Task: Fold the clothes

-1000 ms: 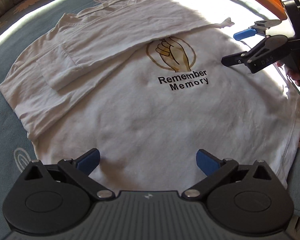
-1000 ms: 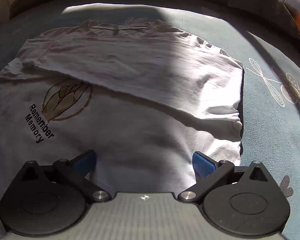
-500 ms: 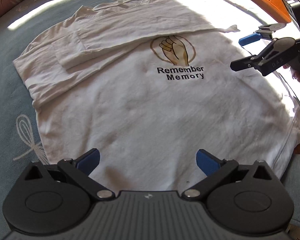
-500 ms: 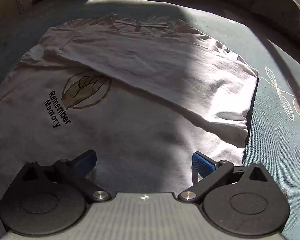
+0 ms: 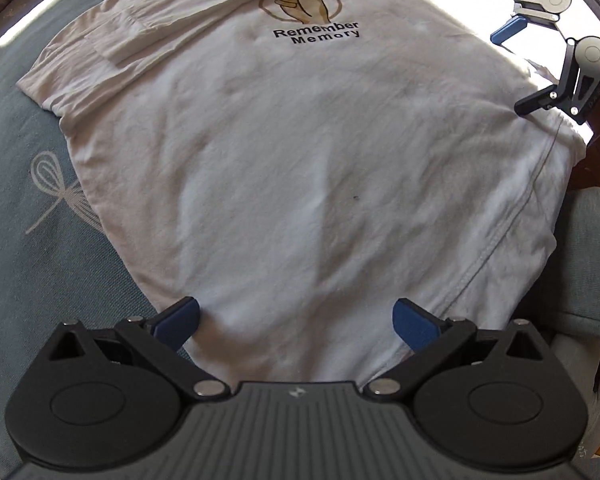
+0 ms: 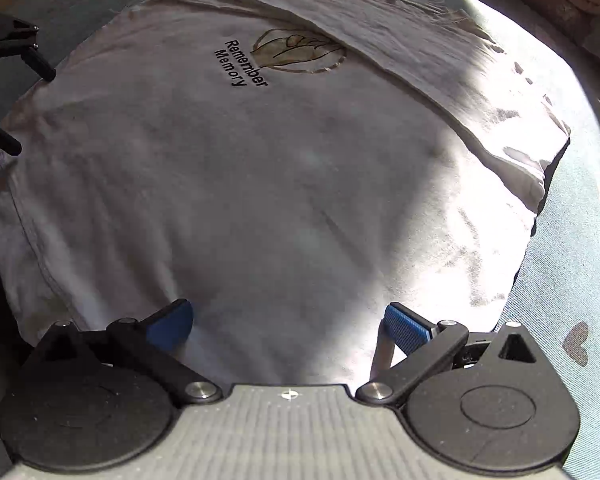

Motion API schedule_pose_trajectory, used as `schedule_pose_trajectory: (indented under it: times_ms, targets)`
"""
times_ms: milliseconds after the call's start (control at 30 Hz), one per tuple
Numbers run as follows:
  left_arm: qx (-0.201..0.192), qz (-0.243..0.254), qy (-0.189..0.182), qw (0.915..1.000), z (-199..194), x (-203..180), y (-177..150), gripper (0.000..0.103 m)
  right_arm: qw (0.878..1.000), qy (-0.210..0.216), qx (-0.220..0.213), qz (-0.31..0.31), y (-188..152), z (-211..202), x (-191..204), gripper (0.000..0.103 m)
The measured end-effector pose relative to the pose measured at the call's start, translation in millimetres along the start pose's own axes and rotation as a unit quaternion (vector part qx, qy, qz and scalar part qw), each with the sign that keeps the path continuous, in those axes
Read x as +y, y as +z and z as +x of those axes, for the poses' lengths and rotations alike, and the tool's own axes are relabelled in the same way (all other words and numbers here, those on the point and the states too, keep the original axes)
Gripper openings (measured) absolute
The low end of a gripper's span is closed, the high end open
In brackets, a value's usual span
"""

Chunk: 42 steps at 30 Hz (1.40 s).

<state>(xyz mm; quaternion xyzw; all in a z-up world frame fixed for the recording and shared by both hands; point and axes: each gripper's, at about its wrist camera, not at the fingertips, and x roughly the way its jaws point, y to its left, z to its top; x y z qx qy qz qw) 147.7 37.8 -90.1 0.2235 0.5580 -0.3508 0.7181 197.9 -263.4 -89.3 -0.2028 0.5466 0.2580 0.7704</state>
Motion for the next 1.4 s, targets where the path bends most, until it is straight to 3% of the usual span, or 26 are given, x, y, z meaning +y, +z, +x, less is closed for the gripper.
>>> schedule_pose_trajectory:
  times_ms: [100,167,333,433,567,633,800,900,1000,1100,1200,1300,1400]
  targets:
    - [-0.018,0.046,-0.025,0.9985,-3.0,-18.8,7.2,0.102,1.0,0.006,0.013,-0.01,-9.6,-7.1,3.0,0.103]
    - [-0.008,0.06,-0.04,0.9974,3.5,-27.5,5.6,0.102,1.0,0.02,0.02,-0.01,-14.6,-8.2,6.1,0.103]
    - [0.024,0.075,-0.026,0.9965,9.1,-33.9,-9.0,0.102,0.999,0.028,0.035,-0.007,-35.7,-17.6,5.4,0.103]
    - [0.012,0.076,-0.029,0.9966,6.5,-34.4,1.7,0.102,0.999,0.018,0.049,0.005,-43.7,-25.2,1.9,0.103]
    - [-0.016,0.092,-0.033,0.9951,9.2,-38.5,22.3,0.102,0.999,0.036,-0.011,-0.035,-24.9,-32.5,17.1,0.103]
    - [-0.025,0.106,-0.035,0.9935,18.0,-43.3,31.1,0.102,0.996,0.046,-0.021,-0.071,-22.9,-26.3,28.3,0.103]
    - [-0.011,0.12,-0.017,0.9926,23.0,-40.7,13.8,0.102,0.984,0.069,-0.042,-0.156,-19.1,-11.8,54.1,0.103]
    - [0.014,0.115,-0.013,0.9932,15.3,-34.5,-2.1,0.102,0.988,0.068,-0.013,-0.135,-32.6,-18.9,40.3,0.103]
    - [0.014,0.084,-0.019,0.9962,4.7,-25.2,4.3,0.102,0.99,0.061,0.011,-0.123,-35.0,-30.3,26.8,0.103]
    - [-0.023,0.044,-0.009,0.9987,-0.5,-11.4,30.4,0.102,0.998,0.04,-0.029,-0.042,-13.1,-33.5,-6.0,0.103]
    - [-0.061,-0.006,0.006,0.9981,4.6,9.4,65.1,0.102,0.996,0.0,-0.075,0.04,19.5,-20.3,-39.8,0.103]
    - [-0.06,-0.048,0.017,0.9969,19.5,31.0,84.7,0.102,0.989,-0.011,-0.097,0.111,46.9,1.4,-75.4,0.103]
    - [-0.041,-0.096,0.027,0.9941,32.4,52.7,92.1,0.102,0.985,-0.004,-0.086,0.147,49.7,21.3,-89.8,0.103]
